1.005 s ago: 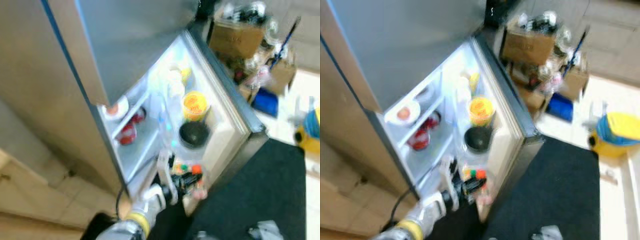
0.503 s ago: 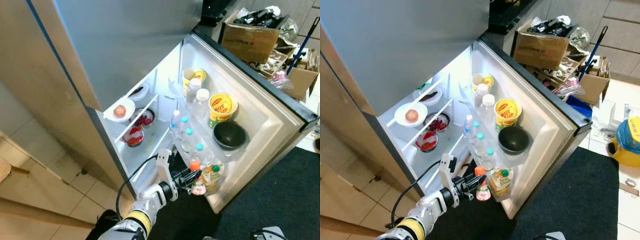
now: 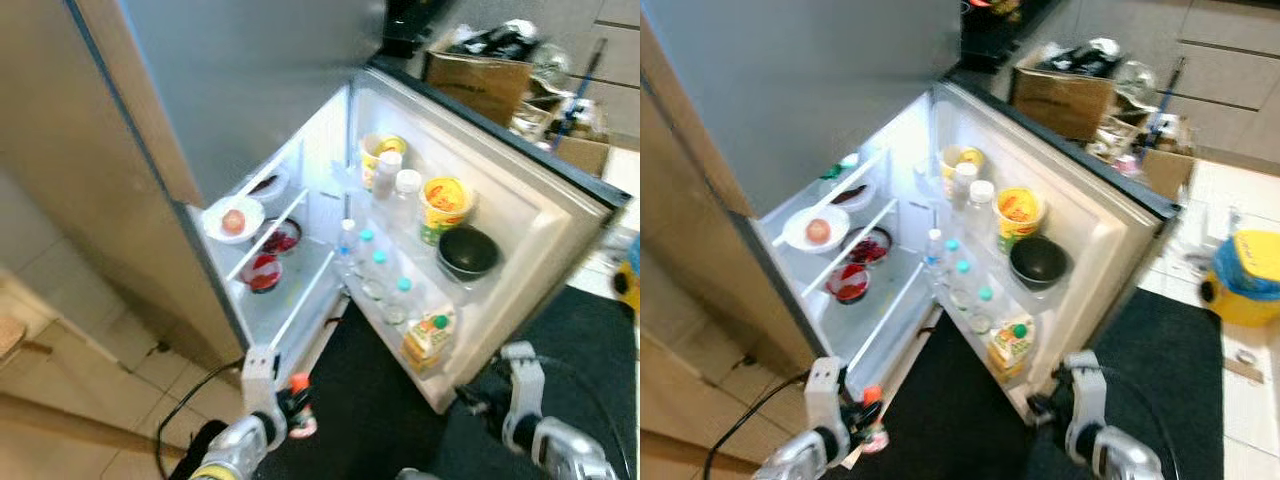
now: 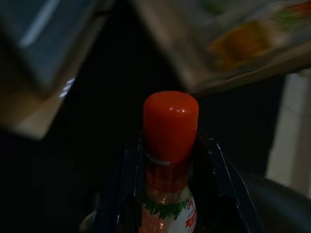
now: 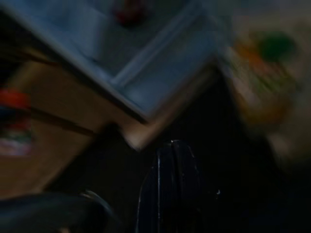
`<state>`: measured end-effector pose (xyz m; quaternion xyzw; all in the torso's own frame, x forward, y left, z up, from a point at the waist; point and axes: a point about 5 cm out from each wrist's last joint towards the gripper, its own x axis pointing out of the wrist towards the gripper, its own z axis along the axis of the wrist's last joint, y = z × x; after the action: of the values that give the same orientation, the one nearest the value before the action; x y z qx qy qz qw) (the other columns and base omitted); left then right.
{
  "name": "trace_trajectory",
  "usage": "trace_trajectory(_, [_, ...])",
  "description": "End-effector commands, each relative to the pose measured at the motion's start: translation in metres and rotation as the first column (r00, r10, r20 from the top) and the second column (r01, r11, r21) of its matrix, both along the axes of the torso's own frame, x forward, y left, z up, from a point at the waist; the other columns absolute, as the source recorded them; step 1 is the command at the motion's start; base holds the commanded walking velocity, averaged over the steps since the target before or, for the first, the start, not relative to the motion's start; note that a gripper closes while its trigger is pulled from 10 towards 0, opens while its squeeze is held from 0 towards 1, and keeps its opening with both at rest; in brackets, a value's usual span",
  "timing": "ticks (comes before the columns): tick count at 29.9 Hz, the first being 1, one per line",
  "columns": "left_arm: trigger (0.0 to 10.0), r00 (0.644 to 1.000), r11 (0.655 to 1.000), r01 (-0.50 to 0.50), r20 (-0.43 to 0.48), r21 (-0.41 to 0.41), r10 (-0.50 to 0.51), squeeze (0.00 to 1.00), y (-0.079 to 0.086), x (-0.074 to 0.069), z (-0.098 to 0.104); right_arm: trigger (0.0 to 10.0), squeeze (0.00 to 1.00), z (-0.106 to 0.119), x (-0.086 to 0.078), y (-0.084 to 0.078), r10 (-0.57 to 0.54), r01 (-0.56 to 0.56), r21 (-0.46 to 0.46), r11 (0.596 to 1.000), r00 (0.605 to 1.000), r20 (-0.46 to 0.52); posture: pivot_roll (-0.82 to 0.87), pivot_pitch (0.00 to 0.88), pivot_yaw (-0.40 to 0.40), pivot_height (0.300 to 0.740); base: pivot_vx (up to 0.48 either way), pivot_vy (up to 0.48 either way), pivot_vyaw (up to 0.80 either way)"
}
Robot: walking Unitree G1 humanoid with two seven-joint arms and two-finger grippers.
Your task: Restocking fridge
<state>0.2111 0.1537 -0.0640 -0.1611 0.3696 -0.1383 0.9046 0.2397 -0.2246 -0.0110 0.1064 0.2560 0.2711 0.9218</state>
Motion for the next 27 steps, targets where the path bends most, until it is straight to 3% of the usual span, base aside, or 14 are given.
trace_trajectory(1, [10.0,0.996,0.997,-0.034,-0.081,0.068,0.039,0.0,0.016,-0.02,-0.012,10.0,0.0,0.014,0.009,0.005,0.105,-0.108,0.072,0.992,0.993,0.048,-0.08,0.071,0.012,0.74,0.0,0.0,0.0])
trace_trajectory(5, [10.0,0.991,0.994,-0.054,-0.116,0.097,0.065,0.0,0.023,-0.031,-0.017,10.0,0.0,0.029,0.024,0.007,0.106,-0.113,0.044,0.993,0.986,0.131,-0.08,0.071,0.012,0.74,0.0,0.0,0.0])
trace_trajectory(8, [10.0,0.985,0.99,-0.073,-0.148,0.119,0.09,0.0,0.027,-0.041,-0.022,10.0,0.0,0.047,0.047,-0.001,0.004,0.014,-0.073,0.997,0.969,0.245,-0.08,0.071,0.012,0.74,0.0,0.0,0.0])
trace_trajectory(9, [10.0,0.985,0.99,-0.073,-0.148,0.119,0.09,0.0,0.027,-0.041,-0.022,10.0,0.0,0.047,0.047,-0.001,0.004,0.014,-0.073,0.997,0.969,0.245,-0.08,0.071,0.012,0.74,0.0,0.0,0.0])
trace_trajectory(11, [10.0,0.983,0.989,-0.07,-0.159,0.131,0.09,0.0,0.028,-0.045,-0.024,10.0,0.0,0.061,0.06,-0.013,-0.109,0.156,-0.128,0.979,0.943,0.314,-0.07,0.076,0.009,0.74,0.0,0.0,0.0])
trace_trajectory(14, [10.0,0.983,0.989,-0.069,-0.159,0.133,0.09,0.0,0.027,-0.046,-0.024,10.0,0.0,0.077,0.071,-0.021,-0.172,0.241,-0.148,0.959,0.911,0.374,-0.06,0.078,0.005,0.74,0.0,0.0,0.0])
trace_trajectory(20, [10.0,0.984,0.988,-0.075,-0.151,0.132,0.095,0.0,0.027,-0.044,-0.023,10.0,0.0,0.093,0.081,-0.031,-0.199,0.326,-0.228,0.917,0.872,0.447,-0.06,0.078,0.004,0.74,0.0,0.0,0.0])
trace_trajectory(22, [10.0,0.984,0.988,-0.075,-0.149,0.131,0.094,0.0,0.027,-0.044,-0.023,10.0,0.0,0.1,0.084,-0.041,-0.243,0.398,-0.253,0.882,0.843,0.479,-0.06,0.078,0.004,0.74,0.0,0.0,0.0])
trace_trajectory(27, [10.0,0.985,0.989,-0.071,-0.145,0.128,0.09,0.0,0.025,-0.043,-0.023,10.0,0.0,0.121,0.081,-0.086,-0.391,0.618,-0.294,0.729,0.729,0.562,-0.06,0.076,0.006,0.74,0.0,0.0,0.0])
